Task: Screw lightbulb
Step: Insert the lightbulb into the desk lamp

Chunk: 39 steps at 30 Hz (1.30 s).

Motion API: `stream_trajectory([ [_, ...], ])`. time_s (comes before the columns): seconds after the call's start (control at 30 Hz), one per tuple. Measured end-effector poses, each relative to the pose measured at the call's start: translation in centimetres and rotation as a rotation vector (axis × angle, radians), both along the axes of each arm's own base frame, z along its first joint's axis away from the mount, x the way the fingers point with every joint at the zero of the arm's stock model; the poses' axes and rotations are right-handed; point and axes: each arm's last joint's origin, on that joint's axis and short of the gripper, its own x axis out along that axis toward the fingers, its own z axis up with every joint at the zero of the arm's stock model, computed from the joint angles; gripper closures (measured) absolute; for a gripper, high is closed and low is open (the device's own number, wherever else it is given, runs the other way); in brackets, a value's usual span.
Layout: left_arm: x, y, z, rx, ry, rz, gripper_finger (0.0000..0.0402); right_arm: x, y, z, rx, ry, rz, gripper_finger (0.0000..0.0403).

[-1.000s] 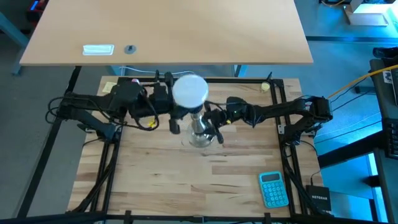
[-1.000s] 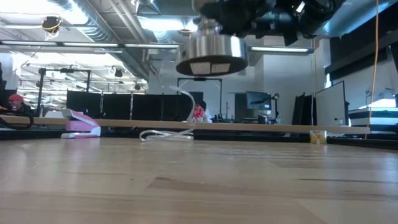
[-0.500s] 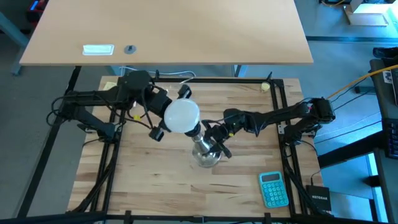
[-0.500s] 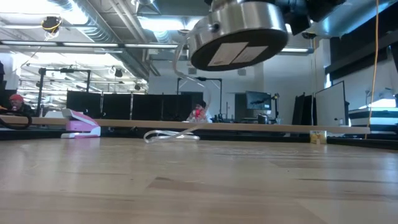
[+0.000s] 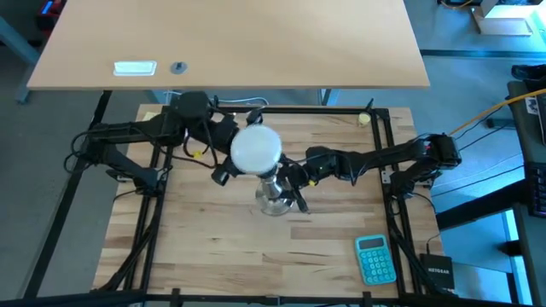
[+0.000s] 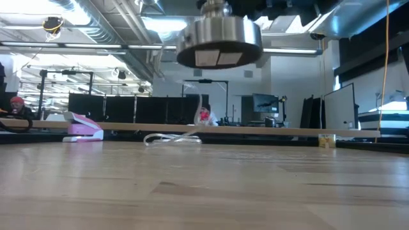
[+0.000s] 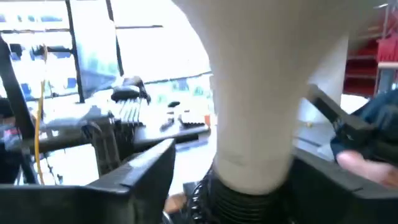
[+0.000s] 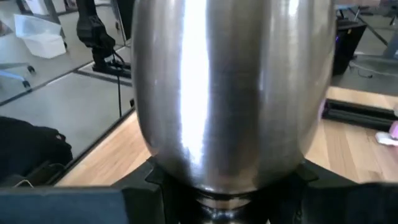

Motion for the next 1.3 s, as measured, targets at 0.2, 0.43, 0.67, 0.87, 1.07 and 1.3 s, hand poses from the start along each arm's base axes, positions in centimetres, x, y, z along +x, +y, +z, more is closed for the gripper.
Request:
stream_trajectory([
  [0.2, -1.2, -0.4, 0.6, -0.005, 0.021, 0.167, 0.0108, -0.5, -0.9, 0.7, -0.001, 0.013, -0.105, 0.0242],
  [0.43, -3.8, -0.5, 2.0, -0.003, -0.008, 0.397, 0.0107, -1.5, -2.3, 2.3, -0.033, -0.024, -0.292, 0.0242],
  [0.67, -6.7, -0.5, 2.9, 0.027, 0.012, 0.559, 0.0110, -2.7, -3.4, 4.1, -0.037, -0.069, -0.461, 0.0242],
  [0.87, -7.7, -0.5, 2.9, 0.032, 0.045, 0.555, 0.0111, -3.0, -4.6, 4.4, -0.045, -0.065, -0.516, 0.0242],
  [1.07, -7.8, -0.3, 2.8, -0.051, 0.060, 0.785, 0.0112, -2.8, -6.0, 3.4, -0.103, -0.011, -0.629, 0.0242],
  [1.3, -5.4, -0.9, 1.5, -0.050, 0.075, 1.079, 0.0112, -1.6, -8.8, -1.5, -0.089, 0.069, -0.703, 0.0242],
])
